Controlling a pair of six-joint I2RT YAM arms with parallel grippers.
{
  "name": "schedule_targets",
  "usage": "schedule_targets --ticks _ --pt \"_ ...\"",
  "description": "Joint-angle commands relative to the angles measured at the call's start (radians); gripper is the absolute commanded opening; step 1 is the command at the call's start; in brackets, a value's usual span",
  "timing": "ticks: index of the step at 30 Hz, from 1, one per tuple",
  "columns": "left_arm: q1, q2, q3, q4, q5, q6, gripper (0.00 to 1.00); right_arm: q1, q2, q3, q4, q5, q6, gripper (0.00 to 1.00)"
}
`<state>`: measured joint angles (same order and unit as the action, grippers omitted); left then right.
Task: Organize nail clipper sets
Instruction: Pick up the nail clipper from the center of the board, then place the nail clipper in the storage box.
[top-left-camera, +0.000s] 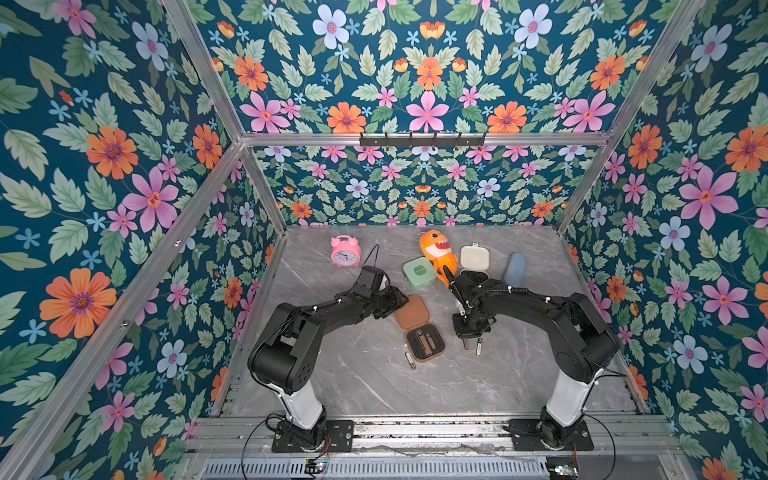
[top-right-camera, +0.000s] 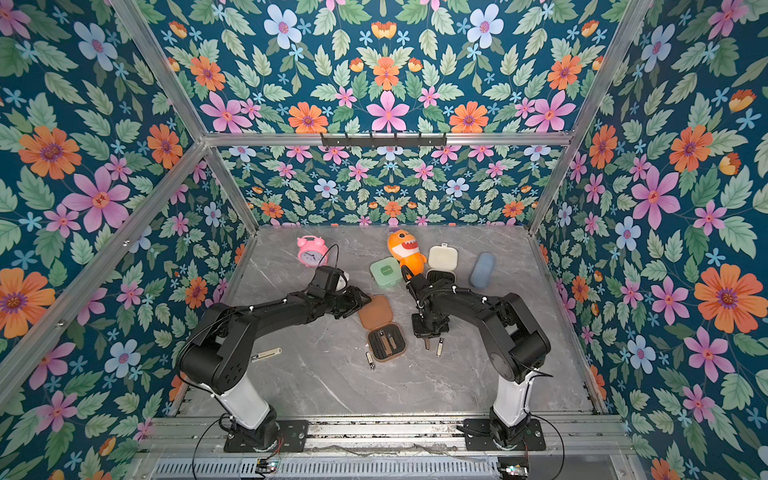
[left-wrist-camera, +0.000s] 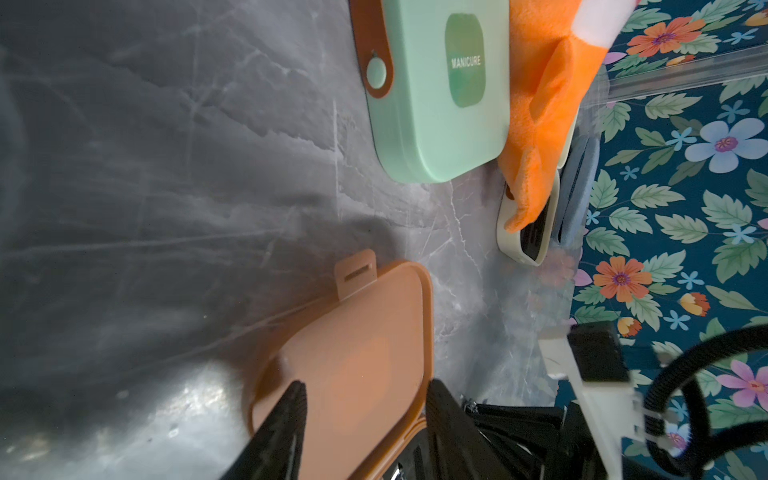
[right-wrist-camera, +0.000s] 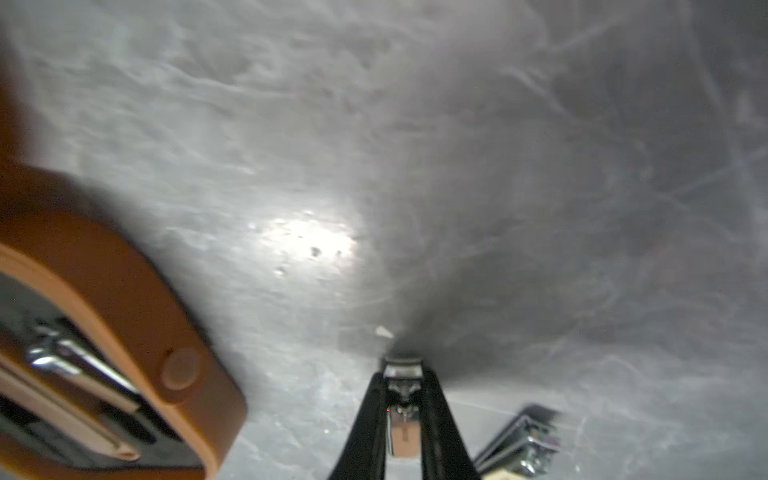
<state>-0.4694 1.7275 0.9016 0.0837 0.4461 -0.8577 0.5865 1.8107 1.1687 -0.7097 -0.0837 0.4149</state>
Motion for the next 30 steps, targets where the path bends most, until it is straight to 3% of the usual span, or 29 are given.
schedule_targets --ticks 1,9,30 --pt "0.000 0.018 0.008 0.027 0.009 -0.002 0.49 0.038 -0.019 0.052 0.015 0.008 -0.028 0.13" --pt "0.000 0.052 -0.007 0.034 -0.001 0.005 0.46 0.130 0.006 0.136 0.059 0.033 -0.064 0.13" --pt "0.000 0.058 -0.052 0.041 -0.024 -0.003 0.45 0.166 0.090 0.156 0.107 -0.007 -0.105 0.13"
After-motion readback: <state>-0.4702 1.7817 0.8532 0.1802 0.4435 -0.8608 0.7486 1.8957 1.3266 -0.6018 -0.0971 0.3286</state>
